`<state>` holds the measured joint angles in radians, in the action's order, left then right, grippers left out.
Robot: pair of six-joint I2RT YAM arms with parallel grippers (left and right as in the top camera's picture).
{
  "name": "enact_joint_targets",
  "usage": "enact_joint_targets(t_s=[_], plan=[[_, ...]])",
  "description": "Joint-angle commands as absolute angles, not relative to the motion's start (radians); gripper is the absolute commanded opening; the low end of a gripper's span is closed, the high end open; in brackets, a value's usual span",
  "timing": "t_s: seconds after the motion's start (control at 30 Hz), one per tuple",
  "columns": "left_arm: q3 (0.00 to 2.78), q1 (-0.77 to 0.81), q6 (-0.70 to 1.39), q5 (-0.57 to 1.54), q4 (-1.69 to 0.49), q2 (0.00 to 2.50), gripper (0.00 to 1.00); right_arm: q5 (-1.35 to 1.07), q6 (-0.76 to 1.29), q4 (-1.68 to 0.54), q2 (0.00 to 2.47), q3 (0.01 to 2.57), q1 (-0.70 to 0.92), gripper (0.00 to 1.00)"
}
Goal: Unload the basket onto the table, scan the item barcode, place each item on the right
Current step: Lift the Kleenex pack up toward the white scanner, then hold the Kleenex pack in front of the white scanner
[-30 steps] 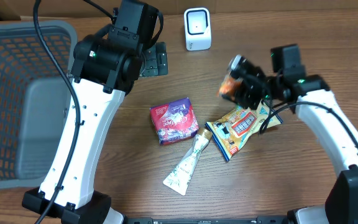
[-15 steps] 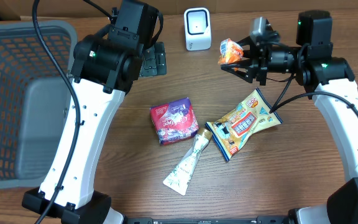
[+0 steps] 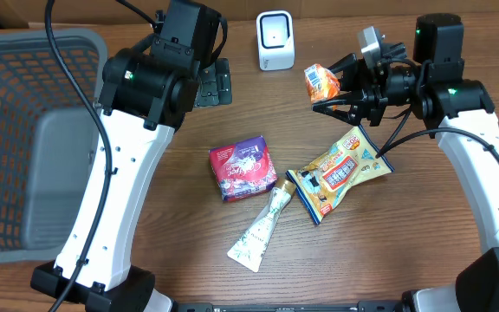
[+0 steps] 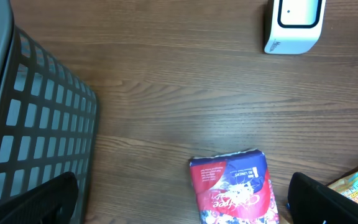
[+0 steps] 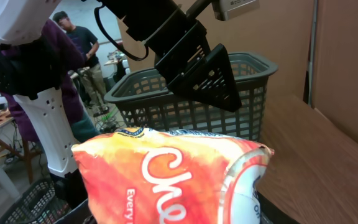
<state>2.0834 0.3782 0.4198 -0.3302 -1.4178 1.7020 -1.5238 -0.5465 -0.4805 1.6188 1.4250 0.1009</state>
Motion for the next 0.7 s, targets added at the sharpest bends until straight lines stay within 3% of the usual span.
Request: enact_joint_targets(t_s=[0.0, 0.33, 0.67], plan=[[2.096, 0.380, 0.426, -0.347, -1.418, 1.680, 1.00, -1.570, -0.553, -0.471, 1.594, 1.449, 0.107, 0.49], [2.096, 0.380, 0.426, -0.347, -1.418, 1.680, 1.00, -1.570, -0.445, -0.278, 1.593, 1.449, 0.112, 0.46], [2.096, 0.380, 0.426, -0.347, -1.418, 1.680, 1.00, -1.570, -0.313, -0.051, 1.594, 1.449, 0.112, 0.49]])
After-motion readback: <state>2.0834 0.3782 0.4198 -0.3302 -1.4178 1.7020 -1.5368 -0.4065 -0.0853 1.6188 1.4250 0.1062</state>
